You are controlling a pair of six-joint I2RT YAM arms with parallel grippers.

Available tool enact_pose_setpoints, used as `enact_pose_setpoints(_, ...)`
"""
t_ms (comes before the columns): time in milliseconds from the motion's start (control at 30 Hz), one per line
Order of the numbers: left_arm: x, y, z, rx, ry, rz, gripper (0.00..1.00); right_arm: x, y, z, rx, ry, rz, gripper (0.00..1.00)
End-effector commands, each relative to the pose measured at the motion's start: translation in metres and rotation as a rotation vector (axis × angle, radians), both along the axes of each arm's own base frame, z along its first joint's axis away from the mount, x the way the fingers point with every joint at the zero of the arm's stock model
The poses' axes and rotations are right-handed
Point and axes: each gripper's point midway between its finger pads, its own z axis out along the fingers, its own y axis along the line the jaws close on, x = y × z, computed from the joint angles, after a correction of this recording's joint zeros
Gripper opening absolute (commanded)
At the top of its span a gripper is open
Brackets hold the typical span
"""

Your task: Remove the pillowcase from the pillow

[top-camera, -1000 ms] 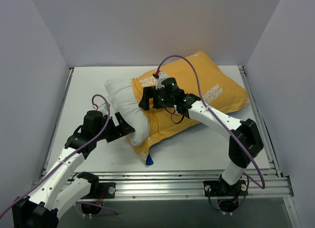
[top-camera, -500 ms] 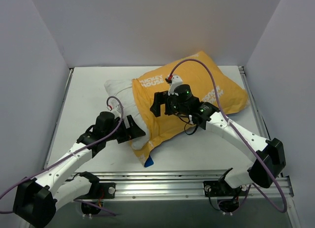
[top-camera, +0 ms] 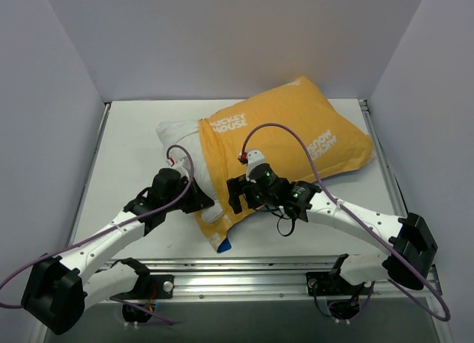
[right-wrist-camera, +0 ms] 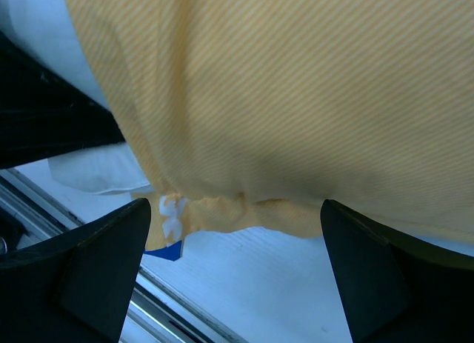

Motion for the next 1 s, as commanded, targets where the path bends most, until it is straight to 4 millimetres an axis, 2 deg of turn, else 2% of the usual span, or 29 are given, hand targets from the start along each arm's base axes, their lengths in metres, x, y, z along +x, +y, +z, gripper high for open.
enact_pose_setpoints(0, 0.01, -0.014, 0.047, -0.063, -0.134, -0.038, 0.02, -0.008, 0.004, 0.003, -0.014, -0.031, -0.008, 0.94)
enact_pose_setpoints(33, 0.011, -0.014, 0.053, -0.067, -0.146, -0.034, 0.02, -0.017, 0.011, 0.002, -0.01, -0.025, 0.02, 0.94)
enact_pose_setpoints(167, 0.018, -0.018, 0.084, -0.105, -0.189, -0.023, 0.02, -0.029, 0.027, -0.007, -0.007, -0.013, 0.05, 0.94)
enact_pose_setpoints(433, 0.028, -0.024, 0.142, -0.164, -0.265, -0.002, 0.02, -0.017, 0.03, -0.015, -0.063, -0.062, -0.023, 0.9)
enact_pose_setpoints(567, 0.03, -0.025, 0.154, -0.168, -0.281, -0.004, 0.02, -0.009, 0.033, -0.015, -0.068, -0.092, -0.043, 0.82)
enact_pose_setpoints(667, 0.029, -0.026, 0.155, -0.167, -0.278, -0.007, 0.02, 0.001, 0.031, -0.017, -0.105, -0.118, -0.075, 0.65)
enact_pose_setpoints(700, 0.028, -0.025, 0.154, -0.162, -0.272, -0.009, 0.02, 0.004, 0.029, -0.015, -0.121, -0.134, -0.088, 0.46)
enact_pose_setpoints(733, 0.027, -0.023, 0.153, -0.155, -0.266, -0.006, 0.02, 0.008, 0.025, -0.014, -0.134, -0.146, -0.106, 0.36)
enact_pose_setpoints(767, 0.026, -0.022, 0.152, -0.148, -0.266, -0.002, 0.02, 0.014, 0.019, -0.012, -0.152, -0.168, -0.133, 0.19)
enact_pose_setpoints(800, 0.023, -0.019, 0.149, -0.13, -0.253, -0.001, 0.02, 0.018, 0.016, -0.008, -0.156, -0.181, -0.141, 0.11)
enact_pose_setpoints(867, 0.021, -0.014, 0.145, -0.113, -0.243, 0.009, 0.02, 0.032, 0.004, -0.003, -0.152, -0.191, -0.183, 0.0)
enact_pose_setpoints(933, 0.016, -0.006, 0.142, -0.09, -0.234, 0.02, 0.02, 0.045, -0.009, 0.0, -0.146, -0.19, -0.218, 0.0)
enact_pose_setpoints(967, 0.016, -0.002, 0.141, -0.076, -0.234, 0.036, 0.02, 0.061, -0.027, 0.003, -0.146, -0.189, -0.278, 0.0)
